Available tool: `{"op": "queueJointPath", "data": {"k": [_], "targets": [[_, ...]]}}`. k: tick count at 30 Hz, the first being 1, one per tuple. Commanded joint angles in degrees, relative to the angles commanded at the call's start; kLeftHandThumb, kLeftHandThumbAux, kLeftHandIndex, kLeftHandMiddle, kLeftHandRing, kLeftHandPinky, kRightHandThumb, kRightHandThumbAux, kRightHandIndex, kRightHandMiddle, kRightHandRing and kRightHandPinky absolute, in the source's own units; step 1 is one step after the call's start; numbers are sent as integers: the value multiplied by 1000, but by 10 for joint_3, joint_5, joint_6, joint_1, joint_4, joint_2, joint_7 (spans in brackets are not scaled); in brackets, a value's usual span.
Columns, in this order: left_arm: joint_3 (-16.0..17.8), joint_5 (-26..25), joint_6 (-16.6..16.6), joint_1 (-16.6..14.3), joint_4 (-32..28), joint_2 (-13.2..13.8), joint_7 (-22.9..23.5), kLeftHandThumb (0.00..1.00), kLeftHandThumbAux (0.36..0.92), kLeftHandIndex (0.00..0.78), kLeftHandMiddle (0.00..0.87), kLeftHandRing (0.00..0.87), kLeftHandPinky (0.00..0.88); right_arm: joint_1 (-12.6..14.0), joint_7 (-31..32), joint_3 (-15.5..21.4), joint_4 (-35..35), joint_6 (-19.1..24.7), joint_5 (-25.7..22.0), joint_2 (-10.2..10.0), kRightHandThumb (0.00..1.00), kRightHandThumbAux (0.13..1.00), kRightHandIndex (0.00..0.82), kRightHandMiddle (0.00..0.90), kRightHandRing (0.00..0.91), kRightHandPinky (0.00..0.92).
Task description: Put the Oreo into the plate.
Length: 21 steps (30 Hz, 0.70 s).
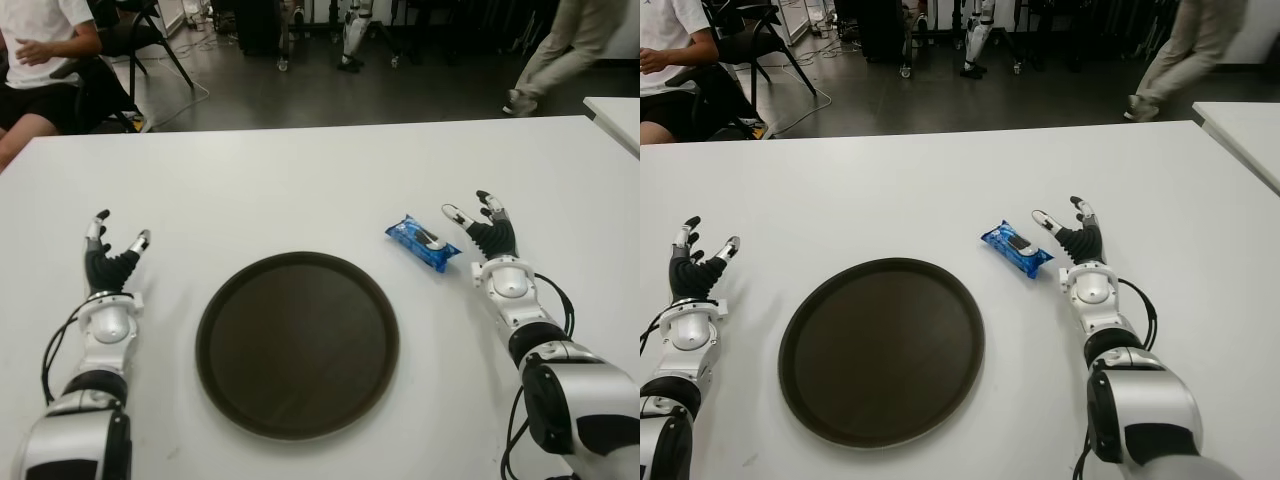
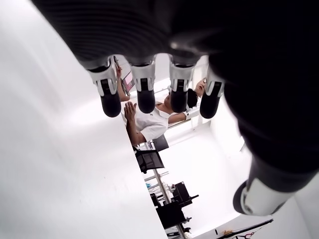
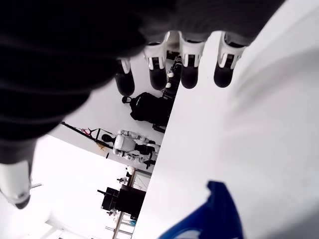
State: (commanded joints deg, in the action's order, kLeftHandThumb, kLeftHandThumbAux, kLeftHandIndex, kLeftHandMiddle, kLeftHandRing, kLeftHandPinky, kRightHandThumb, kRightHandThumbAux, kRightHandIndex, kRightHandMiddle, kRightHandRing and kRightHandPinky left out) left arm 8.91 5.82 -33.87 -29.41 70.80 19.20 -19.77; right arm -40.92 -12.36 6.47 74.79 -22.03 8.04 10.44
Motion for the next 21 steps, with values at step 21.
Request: {"op": "queueJointPath", "data": {"k": [21], "targets": [[-6,4,-5,3,-1,0,-3,0,667,18,14,0,0,0,-16,-6,-1,0,7,0,0,508,67,14,0,0]]}}
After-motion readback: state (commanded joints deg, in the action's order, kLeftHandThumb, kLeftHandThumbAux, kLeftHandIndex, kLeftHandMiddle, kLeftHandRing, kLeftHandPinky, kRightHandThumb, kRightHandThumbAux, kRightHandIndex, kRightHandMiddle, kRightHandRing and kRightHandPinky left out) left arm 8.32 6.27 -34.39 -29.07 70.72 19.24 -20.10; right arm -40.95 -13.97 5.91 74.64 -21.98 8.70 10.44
